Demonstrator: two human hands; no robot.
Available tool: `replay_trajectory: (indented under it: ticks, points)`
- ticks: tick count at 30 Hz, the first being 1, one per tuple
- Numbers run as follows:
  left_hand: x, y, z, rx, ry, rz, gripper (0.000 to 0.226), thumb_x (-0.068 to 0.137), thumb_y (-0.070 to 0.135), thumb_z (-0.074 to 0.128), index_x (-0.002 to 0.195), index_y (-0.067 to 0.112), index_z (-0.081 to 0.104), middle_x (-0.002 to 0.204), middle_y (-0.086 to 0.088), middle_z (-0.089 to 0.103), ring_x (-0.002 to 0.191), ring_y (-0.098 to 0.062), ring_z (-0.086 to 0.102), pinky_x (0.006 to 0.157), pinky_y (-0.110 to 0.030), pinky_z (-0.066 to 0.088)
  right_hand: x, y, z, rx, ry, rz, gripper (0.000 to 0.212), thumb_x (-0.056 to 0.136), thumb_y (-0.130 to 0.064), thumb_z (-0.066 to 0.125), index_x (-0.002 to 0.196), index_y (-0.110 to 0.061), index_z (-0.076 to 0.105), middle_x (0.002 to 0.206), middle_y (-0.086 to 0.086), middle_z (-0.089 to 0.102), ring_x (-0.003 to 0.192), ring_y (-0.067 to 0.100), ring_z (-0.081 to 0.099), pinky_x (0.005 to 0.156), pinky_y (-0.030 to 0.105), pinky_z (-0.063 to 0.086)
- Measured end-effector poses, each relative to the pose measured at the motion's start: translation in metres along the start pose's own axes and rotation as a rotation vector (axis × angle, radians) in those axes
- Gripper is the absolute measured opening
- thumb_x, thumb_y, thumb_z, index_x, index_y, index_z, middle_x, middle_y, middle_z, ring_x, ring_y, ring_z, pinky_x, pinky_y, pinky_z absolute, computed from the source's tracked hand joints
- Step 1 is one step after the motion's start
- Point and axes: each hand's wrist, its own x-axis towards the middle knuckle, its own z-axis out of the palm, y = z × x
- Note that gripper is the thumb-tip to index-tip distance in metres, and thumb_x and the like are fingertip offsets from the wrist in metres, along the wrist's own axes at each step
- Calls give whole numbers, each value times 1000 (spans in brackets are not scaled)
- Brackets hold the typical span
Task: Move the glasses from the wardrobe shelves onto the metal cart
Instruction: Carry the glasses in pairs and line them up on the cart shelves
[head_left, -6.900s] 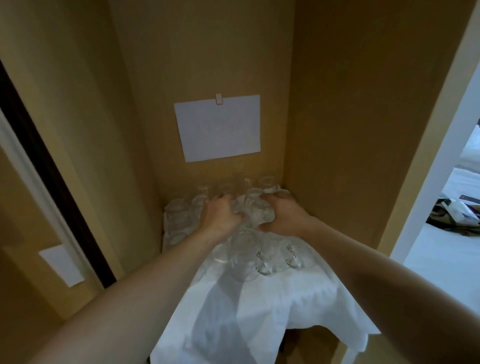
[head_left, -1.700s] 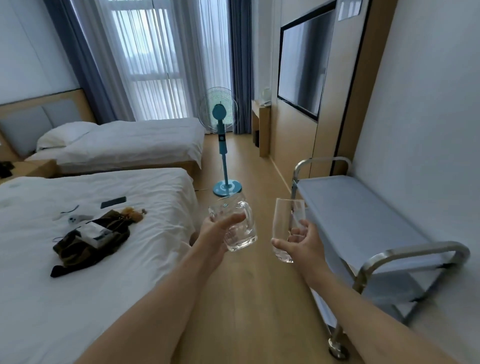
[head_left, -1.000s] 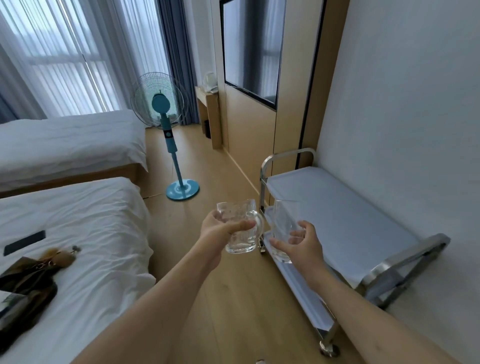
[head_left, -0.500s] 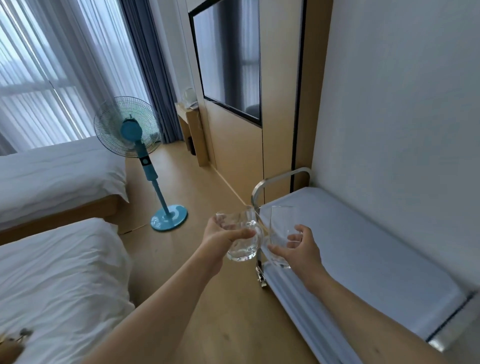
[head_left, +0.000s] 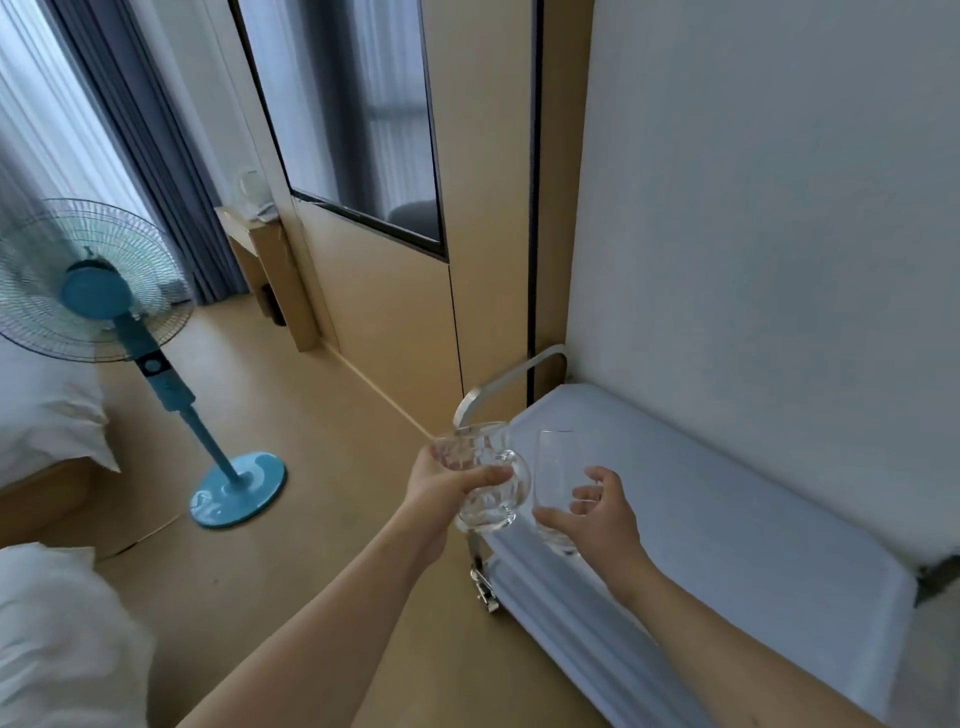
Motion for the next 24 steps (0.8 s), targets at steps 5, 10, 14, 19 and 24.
replay_trajectory:
  ticks: [5, 10, 14, 19, 24]
  points:
    - [59, 11, -22, 92, -138, -57, 97, 38, 12, 102, 123, 13, 54, 110, -12, 75, 96, -28, 75, 92, -52, 59, 25, -1, 36, 27, 130, 84, 86, 68, -25, 94, 133, -25, 39, 118, 2, 55, 107, 18, 58, 90, 38, 54]
    - [114, 16, -40, 152, -232, -73, 66, 58, 1, 95, 112, 11, 60, 99, -11, 78, 92, -29, 76, 88, -49, 59, 41, -4, 69, 69, 241, 154, 83, 68, -22, 94, 130, -26, 39, 117, 2, 54, 107, 19, 58, 86, 34, 51]
    - [158, 5, -46, 259, -295, -129, 101, 36, 31, 106, 124, 15, 60, 113, -12, 74, 100, -30, 74, 90, -52, 59, 52, -1, 86, 88, 322, 202, 86, 65, -22, 95, 131, -27, 40, 117, 1, 55, 106, 18, 58, 92, 37, 51]
    - [199, -15, -33, 321, -358, -171, 103, 38, 36, 106, 126, 13, 59, 117, -14, 72, 105, -32, 72, 94, -55, 56, 65, 9, 89, 116, 402, 267, 86, 64, -24, 96, 130, -29, 40, 114, -1, 55, 106, 17, 58, 92, 37, 52]
    - [224, -20, -3, 331, -353, -182, 104, 36, 34, 103, 127, 24, 53, 120, -1, 68, 111, -18, 66, 97, -47, 55, 98, 26, 70, 142, 472, 322, 86, 63, -24, 96, 129, -29, 40, 114, 0, 55, 103, 16, 59, 80, 27, 46]
